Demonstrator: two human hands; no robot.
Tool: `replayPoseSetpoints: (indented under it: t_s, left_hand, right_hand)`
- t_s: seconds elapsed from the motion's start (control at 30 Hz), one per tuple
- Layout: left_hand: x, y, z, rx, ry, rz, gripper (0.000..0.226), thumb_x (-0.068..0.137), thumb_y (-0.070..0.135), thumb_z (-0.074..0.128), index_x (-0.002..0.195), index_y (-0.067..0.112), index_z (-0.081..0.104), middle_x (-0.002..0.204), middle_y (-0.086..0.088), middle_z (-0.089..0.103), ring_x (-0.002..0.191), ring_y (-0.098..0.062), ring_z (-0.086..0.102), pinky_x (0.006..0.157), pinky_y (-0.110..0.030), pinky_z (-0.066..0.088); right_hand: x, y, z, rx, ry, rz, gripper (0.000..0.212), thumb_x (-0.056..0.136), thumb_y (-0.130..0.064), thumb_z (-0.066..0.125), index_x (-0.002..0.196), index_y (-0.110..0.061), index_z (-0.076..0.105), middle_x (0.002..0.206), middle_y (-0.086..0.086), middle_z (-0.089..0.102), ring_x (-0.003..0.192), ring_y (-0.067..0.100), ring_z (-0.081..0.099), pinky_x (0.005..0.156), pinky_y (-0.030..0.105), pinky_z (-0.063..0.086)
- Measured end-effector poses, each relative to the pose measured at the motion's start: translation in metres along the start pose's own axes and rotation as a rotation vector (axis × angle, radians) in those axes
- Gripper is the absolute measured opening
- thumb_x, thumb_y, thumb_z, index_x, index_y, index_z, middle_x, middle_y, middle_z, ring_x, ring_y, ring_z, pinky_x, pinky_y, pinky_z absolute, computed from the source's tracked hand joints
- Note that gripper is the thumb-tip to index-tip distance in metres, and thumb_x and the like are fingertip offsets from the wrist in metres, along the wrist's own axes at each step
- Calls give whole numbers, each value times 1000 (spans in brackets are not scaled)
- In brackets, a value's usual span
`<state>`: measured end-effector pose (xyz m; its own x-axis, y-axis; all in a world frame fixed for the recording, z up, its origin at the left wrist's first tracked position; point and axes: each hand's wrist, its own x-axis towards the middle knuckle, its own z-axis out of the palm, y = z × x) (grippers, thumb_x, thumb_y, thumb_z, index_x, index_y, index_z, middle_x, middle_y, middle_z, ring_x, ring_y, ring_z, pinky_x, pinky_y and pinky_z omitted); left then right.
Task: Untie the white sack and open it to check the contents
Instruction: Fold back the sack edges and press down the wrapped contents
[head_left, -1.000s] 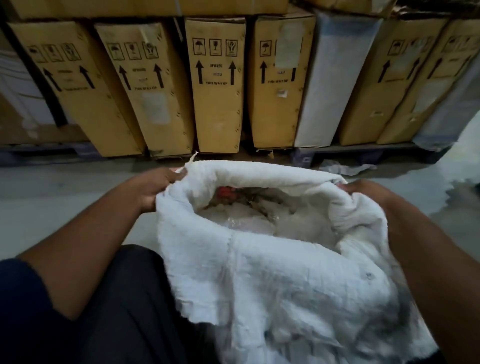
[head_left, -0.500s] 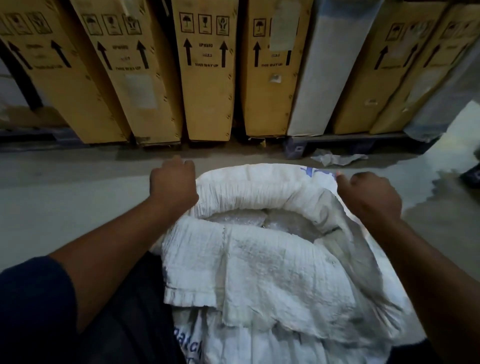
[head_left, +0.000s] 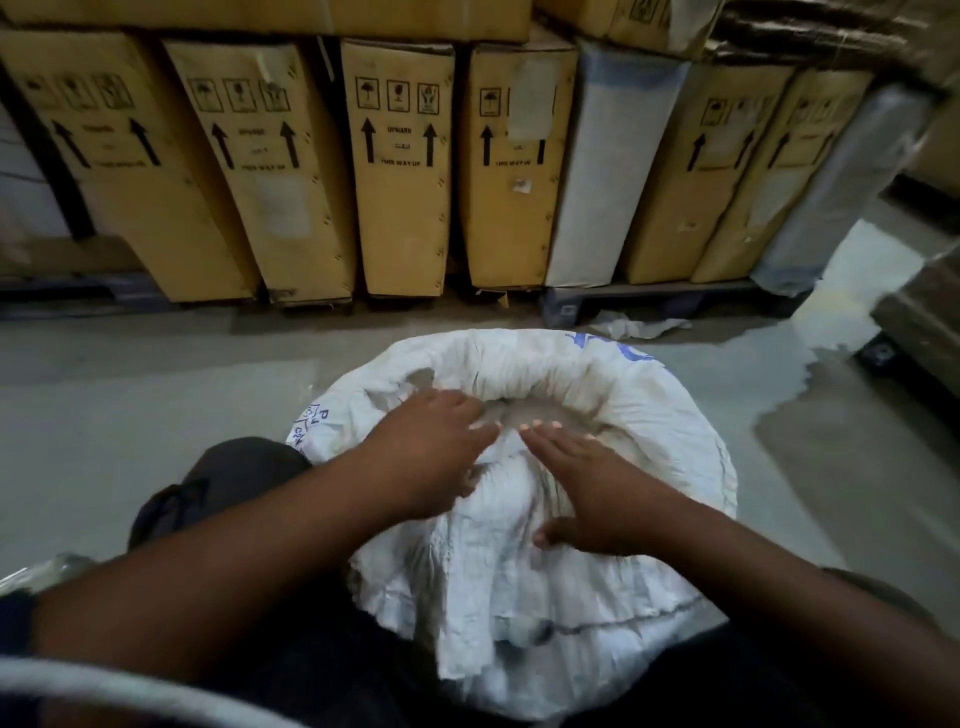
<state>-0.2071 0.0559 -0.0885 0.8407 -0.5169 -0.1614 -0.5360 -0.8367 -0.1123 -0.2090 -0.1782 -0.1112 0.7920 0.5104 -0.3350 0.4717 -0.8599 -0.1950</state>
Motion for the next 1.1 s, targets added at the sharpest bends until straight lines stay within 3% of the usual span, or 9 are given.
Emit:
replayPoseSetpoints:
  t_s: [0.1,0.2,0.37,0.53,0.67,0.8,0.9,1.03,1.1]
  left_hand:
    - [-8,-8,-13,-400,-422,59,66,100,62,56,153,23,48,146,-3,59,133,-25,55,109,-37,44]
    - [-25,-17,-5,-267,-544,80,87,82,59,80,155,30,43,142,1,61,130,-23,57,108,-36,45]
    - [-46,-31,3,127,134,123,35,78,22,77,111,26,67,101,2,72,94,-24,72,72,-36,57]
    - [-45,-54,0,129,629,-86,32,53,16,91,72,16,66,77,-3,66,62,-32,65,44,-29,38]
    - [-44,-38,20,93,250,-317,33,66,41,83,92,22,74,102,2,70,91,-24,71,61,-33,54]
    - [-64,-27,39,-62,-195,-306,60,78,68,59,122,28,64,122,6,67,114,-17,67,85,-28,52]
    - [-66,-14,36,-289,-331,-246,54,93,69,53,117,23,68,120,-2,69,114,-20,66,88,-28,48]
    - [-35,-9,31,-170,-60,-177,20,99,32,57,103,19,72,110,4,64,105,-18,67,84,-33,56]
    - [-13,-2,28,-190,184,-53,10,89,23,63,94,22,72,107,7,63,100,-20,66,76,-36,56]
  right_hand:
    - [-7,6,0,80,-160,160,122,72,-40,90,164,-24,13,163,11,39,147,29,40,118,38,37]
    - [-22,8,3,29,-169,131,76,78,-28,83,141,-32,41,133,7,63,114,29,64,91,38,56]
    - [-40,22,25,-351,515,-180,26,71,-17,60,94,-25,49,81,-1,62,70,26,65,49,29,32]
    - [-48,45,28,-394,782,-129,23,62,-10,70,76,-19,55,72,0,56,67,27,59,48,29,21]
    - [-47,56,50,-343,616,-167,8,71,-24,62,77,-21,57,80,-1,58,73,25,61,46,31,36]
    - [-69,78,66,-198,36,85,52,81,-75,54,98,-27,65,104,-3,65,99,21,64,83,35,49]
    - [-77,73,48,94,48,138,66,76,-95,37,91,-34,59,98,-12,61,95,11,59,86,32,48]
    - [-59,57,30,118,526,86,15,94,-40,66,105,-30,70,100,-13,70,94,15,68,78,34,54]
    - [-48,54,23,4,471,115,24,92,-27,68,116,-28,69,113,-9,70,107,19,66,83,37,54]
